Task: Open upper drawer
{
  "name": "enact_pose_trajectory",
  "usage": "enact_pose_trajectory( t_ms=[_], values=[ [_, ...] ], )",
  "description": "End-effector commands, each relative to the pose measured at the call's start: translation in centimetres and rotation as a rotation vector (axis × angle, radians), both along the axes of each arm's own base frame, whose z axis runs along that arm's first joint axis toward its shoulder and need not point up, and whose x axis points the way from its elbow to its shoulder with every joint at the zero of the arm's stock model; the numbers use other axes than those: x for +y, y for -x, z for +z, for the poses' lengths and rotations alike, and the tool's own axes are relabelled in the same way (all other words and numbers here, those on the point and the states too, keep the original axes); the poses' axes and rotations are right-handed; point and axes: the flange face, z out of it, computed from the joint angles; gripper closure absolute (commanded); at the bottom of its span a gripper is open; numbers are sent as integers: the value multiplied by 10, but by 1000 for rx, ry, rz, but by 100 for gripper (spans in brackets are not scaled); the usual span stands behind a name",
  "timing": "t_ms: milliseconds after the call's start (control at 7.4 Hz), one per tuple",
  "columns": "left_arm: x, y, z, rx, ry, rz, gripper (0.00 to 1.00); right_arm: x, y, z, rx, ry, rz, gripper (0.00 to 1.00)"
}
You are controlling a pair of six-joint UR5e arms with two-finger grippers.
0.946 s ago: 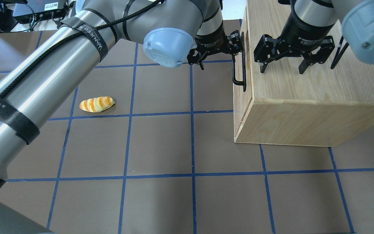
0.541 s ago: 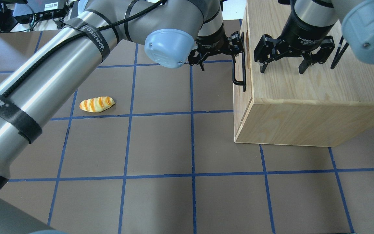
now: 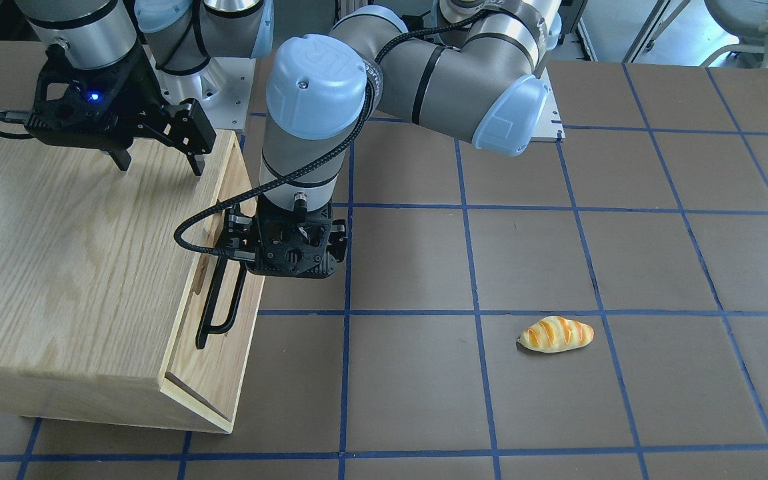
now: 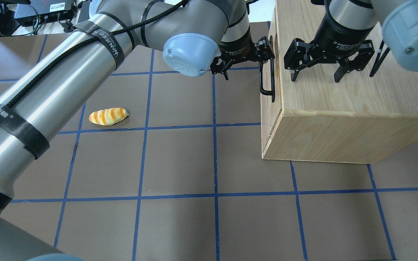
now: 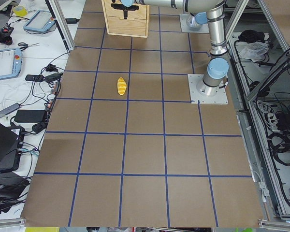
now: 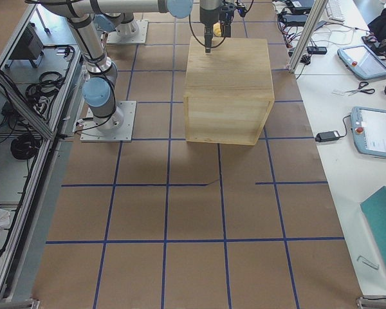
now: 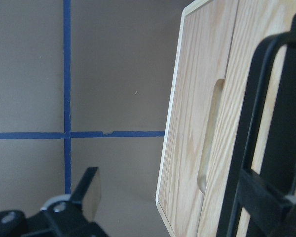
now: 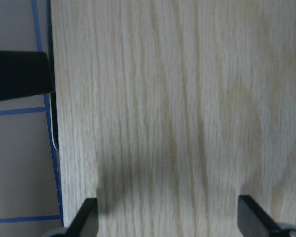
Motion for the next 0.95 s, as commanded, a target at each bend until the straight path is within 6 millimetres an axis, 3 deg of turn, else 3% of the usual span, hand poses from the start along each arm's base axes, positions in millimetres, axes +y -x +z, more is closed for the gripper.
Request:
enact_pose_trajectory(
  t_ms=[0,811],
  values=[
    [5,2,13,32,5,-3,0,0,0,0,0,0,0,0],
    [0,5,2,27,-6,-8,0,0,0,0,-1,0,0,0]
  ],
)
